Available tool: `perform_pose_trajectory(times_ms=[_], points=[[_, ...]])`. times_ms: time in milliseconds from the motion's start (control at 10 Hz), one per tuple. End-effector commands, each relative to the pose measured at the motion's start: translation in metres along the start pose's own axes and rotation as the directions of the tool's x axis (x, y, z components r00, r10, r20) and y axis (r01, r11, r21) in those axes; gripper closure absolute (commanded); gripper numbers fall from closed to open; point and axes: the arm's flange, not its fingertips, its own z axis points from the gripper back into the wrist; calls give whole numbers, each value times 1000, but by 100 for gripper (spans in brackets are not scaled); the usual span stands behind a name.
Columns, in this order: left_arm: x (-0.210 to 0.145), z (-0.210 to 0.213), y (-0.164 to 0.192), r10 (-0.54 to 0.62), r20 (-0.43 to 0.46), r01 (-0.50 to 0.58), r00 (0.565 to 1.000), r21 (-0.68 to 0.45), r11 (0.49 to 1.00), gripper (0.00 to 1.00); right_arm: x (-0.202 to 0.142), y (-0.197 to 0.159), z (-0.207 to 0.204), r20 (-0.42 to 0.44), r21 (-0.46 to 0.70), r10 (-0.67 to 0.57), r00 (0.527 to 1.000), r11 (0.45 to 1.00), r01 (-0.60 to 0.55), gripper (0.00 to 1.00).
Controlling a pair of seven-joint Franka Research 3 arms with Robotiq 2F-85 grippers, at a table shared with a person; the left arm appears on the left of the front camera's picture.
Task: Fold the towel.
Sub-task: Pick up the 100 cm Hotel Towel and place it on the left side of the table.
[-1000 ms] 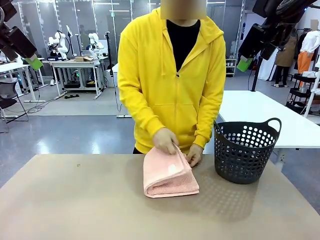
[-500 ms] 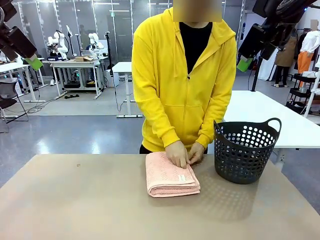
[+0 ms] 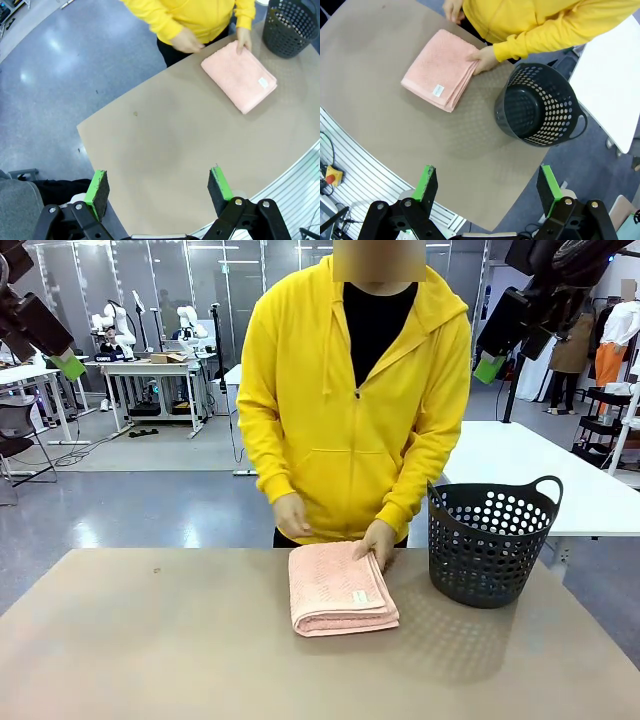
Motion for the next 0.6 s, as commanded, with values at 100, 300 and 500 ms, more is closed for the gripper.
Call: perform_pose_trajectory(times_ms=[100, 300, 500], points=[[2, 3, 0, 6, -11, -6, 1000, -6, 1000, 0, -1, -1, 1, -8, -1, 1, 1000, 1000, -1, 0], [2, 3, 0, 6, -11, -6, 1000, -6, 1000, 0, -1, -1, 1, -8, -1, 1, 1000, 1000, -1, 0], [2, 3, 0, 6, -11, -6, 1000, -6, 1000, 0, -1, -1, 1, -8, -1, 1, 1000, 1000, -1, 0]])
